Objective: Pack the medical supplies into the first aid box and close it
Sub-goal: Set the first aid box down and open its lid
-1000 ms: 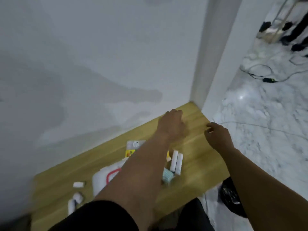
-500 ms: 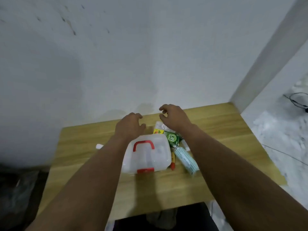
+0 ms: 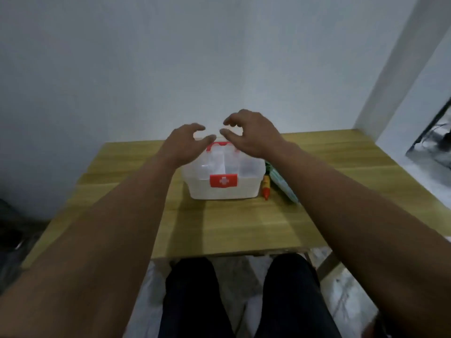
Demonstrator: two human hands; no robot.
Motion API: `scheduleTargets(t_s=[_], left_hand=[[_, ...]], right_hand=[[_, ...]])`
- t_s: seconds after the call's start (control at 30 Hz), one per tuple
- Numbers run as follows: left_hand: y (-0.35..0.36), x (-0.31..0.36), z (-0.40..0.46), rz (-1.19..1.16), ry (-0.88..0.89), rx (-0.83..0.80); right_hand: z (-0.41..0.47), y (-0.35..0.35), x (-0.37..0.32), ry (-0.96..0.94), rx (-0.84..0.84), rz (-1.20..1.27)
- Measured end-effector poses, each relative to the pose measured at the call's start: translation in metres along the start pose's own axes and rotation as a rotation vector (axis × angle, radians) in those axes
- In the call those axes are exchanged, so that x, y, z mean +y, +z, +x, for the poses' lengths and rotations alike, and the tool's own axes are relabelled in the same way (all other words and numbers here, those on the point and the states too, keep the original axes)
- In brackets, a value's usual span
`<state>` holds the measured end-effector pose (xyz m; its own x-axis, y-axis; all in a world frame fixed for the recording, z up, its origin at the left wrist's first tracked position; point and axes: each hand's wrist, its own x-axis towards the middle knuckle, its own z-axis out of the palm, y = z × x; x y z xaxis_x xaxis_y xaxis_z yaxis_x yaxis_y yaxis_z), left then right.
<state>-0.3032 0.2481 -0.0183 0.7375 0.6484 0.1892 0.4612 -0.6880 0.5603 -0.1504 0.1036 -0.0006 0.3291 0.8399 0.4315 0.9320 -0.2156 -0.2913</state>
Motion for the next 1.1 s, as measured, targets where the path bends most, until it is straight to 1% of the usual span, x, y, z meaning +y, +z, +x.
scheduleTargets(t_s=[0.1, 0.2, 0.27, 0.33, 0.43, 0.5, 0.57, 0.63, 0.7, 0.77, 0.9, 0.97, 1.1], left_hand=[[0.007, -0.015, -0.045, -0.113, -0.048, -0.016], [0.013, -0.024, -0.075, -0.246, -0.077, -0.015], [0.018, -0.029, -0.089, -0.283, -0.049, -0.041], [0.019, -0.034, -0.097, -0.288, -0.005, -0.072], [0.020, -0.043, -0.099, -0.215, 0.046, -0.113], [0.026, -0.047, -0.097, -0.200, 0.066, -0.089], [0.034, -0.044, -0.097, -0.234, 0.047, -0.025], [0.040, -0.039, -0.099, -0.297, 0.046, 0.053], [0.045, -0.036, -0.101, -0.352, 0.077, 0.097], [0.047, -0.036, -0.104, -0.376, 0.082, 0.128], [0.046, -0.030, -0.112, -0.457, 0.055, 0.166], [0.046, -0.028, -0.114, -0.477, 0.024, 0.170], [0.052, -0.035, -0.112, -0.474, 0.017, 0.181]], right_hand=[[-0.045, 0.009, -0.014, -0.093, -0.094, -0.190], [-0.073, 0.022, -0.018, -0.085, -0.184, -0.330], [-0.083, 0.033, -0.017, -0.070, -0.219, -0.389], [-0.086, 0.039, -0.016, -0.062, -0.208, -0.410], [-0.083, 0.038, -0.017, -0.051, -0.215, -0.393], [-0.082, 0.037, -0.015, -0.067, -0.228, -0.394], [-0.082, 0.036, -0.012, -0.089, -0.238, -0.377], [-0.083, 0.037, -0.008, -0.108, -0.204, -0.310], [-0.083, 0.039, -0.004, -0.136, -0.107, -0.216], [-0.080, 0.039, 0.002, -0.181, -0.022, -0.173], [-0.078, 0.041, 0.016, -0.306, -0.034, -0.239], [-0.081, 0.045, 0.021, -0.317, -0.032, -0.271], [-0.080, 0.049, 0.019, -0.304, 0.081, -0.186]])
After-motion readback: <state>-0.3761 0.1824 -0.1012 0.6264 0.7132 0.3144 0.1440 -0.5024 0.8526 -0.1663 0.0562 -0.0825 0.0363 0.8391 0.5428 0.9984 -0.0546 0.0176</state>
